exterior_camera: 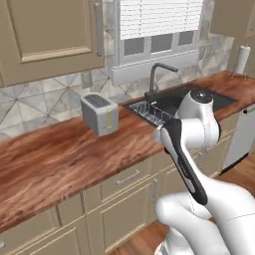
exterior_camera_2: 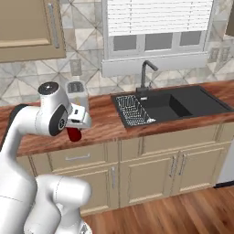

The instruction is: Four empty soda cans are scattered around the kitchen. Gather all the cans and cluster them next to the stove for recycling.

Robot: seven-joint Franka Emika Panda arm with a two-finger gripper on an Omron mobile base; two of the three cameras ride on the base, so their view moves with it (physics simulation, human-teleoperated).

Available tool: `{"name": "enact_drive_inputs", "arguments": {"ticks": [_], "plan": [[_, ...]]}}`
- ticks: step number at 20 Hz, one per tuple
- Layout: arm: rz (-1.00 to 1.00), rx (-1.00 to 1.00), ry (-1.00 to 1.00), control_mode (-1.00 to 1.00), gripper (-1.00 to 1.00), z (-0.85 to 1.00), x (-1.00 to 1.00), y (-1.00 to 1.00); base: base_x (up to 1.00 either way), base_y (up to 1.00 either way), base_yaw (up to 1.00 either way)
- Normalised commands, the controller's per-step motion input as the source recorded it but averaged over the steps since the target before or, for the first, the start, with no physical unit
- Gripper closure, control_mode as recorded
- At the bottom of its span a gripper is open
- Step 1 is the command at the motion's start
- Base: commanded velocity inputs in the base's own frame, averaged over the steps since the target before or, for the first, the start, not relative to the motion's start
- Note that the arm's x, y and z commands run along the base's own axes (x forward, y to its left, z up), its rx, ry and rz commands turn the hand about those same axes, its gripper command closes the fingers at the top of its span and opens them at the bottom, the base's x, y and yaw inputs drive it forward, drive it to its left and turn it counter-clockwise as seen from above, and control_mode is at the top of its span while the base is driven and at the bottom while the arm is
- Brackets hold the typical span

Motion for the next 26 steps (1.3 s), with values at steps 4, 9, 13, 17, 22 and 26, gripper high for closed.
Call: {"name": "enact_drive_inputs", "arguments": {"ticks": [4,9,13,17,22,26], "plan": [[0.00,0.00,0.00,1.00,1.00,0.00,0.00,0.00,0.00,-0.12,-0.89],[0.00,0.00,0.00,1.00,1.00,0.00,0.00,0.00,0.00,-0.09,-0.90],[0.00,0.00,0.00,1.00,1.00,0.00,0.00,0.00,0.00,-0.10,-0.90],[0.00,0.00,0.00,1.00,1.00,0.00,0.00,0.00,0.00,-0.11,-0.89],[0.00,0.00,0.00,1.00,1.00,0.00,0.00,0.00,0.00,-0.10,-0.89],[0.00,0.00,0.00,1.00,1.00,0.00,0.00,0.00,0.00,-0.05,-0.89]]}}
